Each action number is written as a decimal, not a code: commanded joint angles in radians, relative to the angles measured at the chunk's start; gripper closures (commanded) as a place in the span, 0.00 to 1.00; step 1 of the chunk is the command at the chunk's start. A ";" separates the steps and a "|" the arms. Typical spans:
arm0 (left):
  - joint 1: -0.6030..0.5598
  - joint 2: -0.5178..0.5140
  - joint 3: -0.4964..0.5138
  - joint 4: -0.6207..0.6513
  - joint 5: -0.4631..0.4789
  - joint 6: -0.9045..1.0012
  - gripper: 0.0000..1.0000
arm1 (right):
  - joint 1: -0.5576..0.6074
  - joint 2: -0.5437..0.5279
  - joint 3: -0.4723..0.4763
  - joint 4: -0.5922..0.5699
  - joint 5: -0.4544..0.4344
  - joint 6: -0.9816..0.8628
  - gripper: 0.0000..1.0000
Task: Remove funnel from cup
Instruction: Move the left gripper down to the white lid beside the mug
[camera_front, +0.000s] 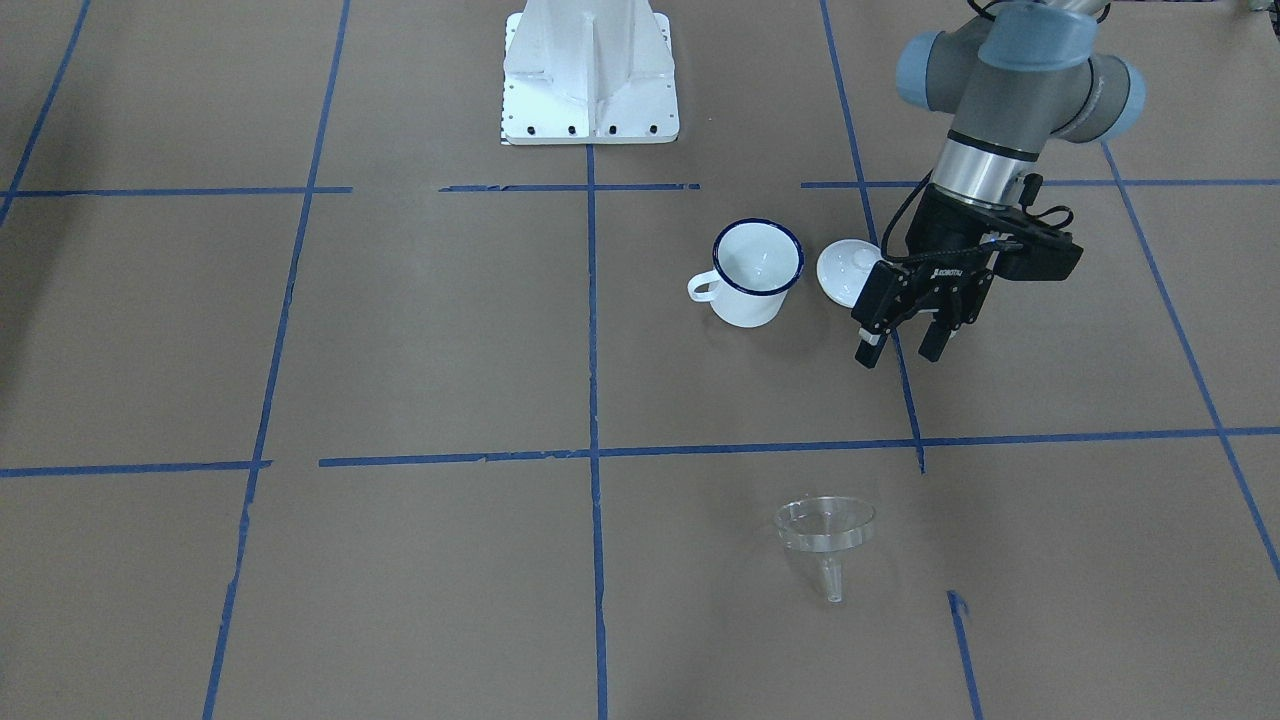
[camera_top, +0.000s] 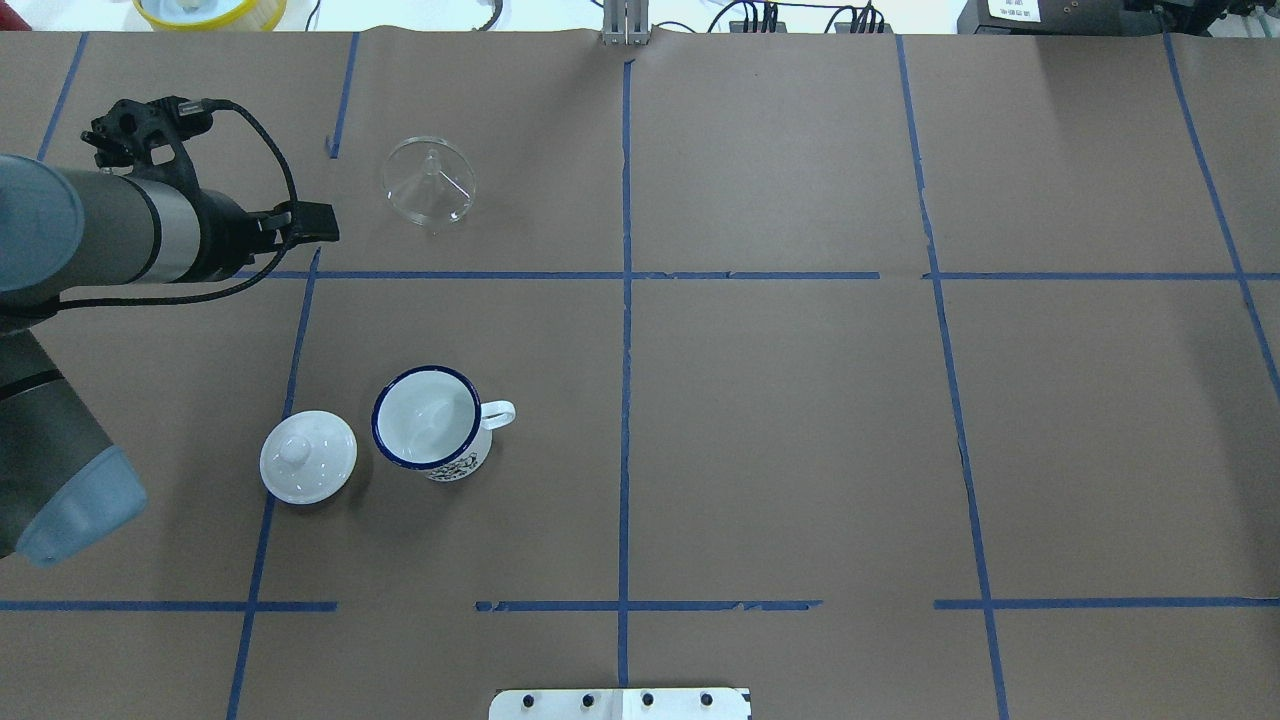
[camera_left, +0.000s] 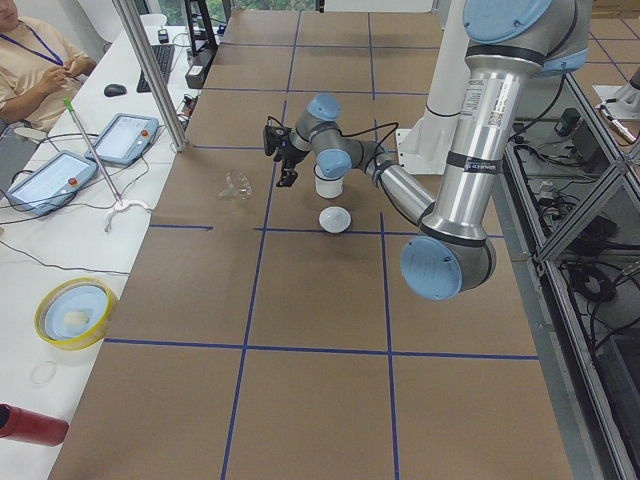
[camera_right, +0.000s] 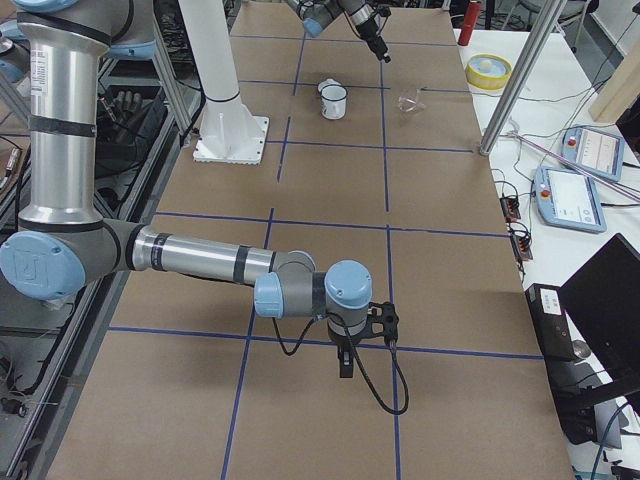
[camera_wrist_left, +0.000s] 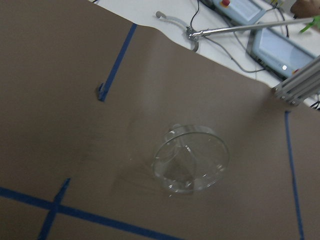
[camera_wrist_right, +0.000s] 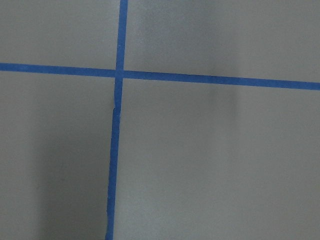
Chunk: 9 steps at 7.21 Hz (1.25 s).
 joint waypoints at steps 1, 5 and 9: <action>-0.016 0.006 -0.113 0.249 -0.146 0.219 0.00 | 0.000 0.000 0.000 0.000 0.000 0.000 0.00; 0.085 0.120 -0.029 0.057 -0.231 0.174 0.00 | 0.000 0.000 0.000 0.000 0.000 0.000 0.00; 0.209 0.181 0.062 -0.149 -0.189 0.036 0.00 | 0.000 0.000 0.000 0.000 0.000 0.000 0.00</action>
